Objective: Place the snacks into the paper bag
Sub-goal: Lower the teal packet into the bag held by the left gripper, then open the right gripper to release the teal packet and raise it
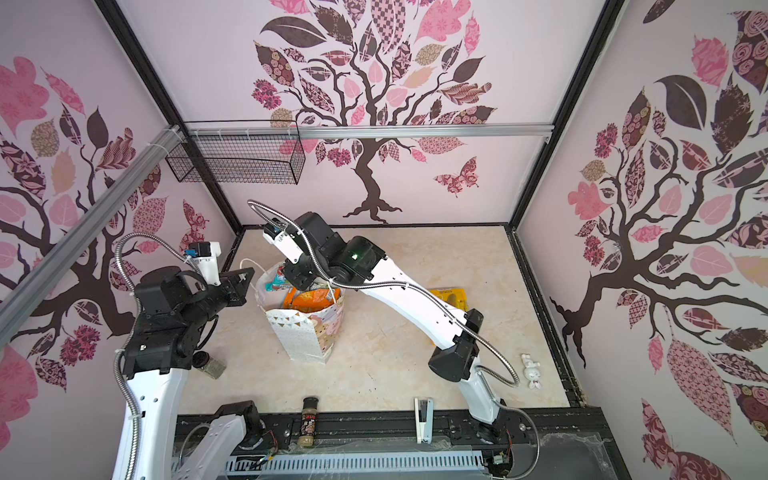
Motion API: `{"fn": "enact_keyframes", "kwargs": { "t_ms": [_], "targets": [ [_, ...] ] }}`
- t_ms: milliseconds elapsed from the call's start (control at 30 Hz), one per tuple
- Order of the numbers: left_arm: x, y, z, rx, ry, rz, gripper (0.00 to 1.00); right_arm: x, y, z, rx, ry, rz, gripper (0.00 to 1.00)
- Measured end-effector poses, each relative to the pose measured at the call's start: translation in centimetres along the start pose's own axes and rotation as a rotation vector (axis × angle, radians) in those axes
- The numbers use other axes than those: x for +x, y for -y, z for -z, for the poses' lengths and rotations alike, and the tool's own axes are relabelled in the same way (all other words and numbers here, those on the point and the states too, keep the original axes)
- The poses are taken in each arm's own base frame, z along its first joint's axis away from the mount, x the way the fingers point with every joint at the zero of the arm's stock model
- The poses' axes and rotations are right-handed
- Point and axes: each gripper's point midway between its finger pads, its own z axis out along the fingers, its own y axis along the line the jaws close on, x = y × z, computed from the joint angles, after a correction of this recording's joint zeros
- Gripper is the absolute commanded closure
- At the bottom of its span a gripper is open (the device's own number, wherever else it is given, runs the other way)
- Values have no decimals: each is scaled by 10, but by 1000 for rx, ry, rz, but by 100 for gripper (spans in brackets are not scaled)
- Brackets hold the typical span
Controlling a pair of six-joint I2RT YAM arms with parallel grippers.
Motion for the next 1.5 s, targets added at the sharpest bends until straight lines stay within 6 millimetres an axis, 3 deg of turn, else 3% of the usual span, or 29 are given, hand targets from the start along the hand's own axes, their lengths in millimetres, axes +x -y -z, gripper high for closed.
{"fn": "enact_keyframes", "kwargs": {
  "t_ms": [267,500,600,900,967,1100,1500],
  "targets": [
    [0,0,0,1,1,2,100,18,-4,-12,-21,-55,18,100],
    [0,0,0,2,0,3,100,58,-6,-32,-30,-168,14,100],
    [0,1,1,3,2,2,100,63,-6,-33,-29,-186,11,99],
    [0,1,1,5,2,2,100,58,-3,-13,-6,-177,0,94],
    [0,1,1,6,3,2,100,53,-1,-6,4,-165,-1,82],
    [0,2,1,8,2,2,100,44,2,8,24,-136,-4,71],
    [1,2,0,11,0,3,100,24,-1,35,48,-85,-35,58]
  ]
}}
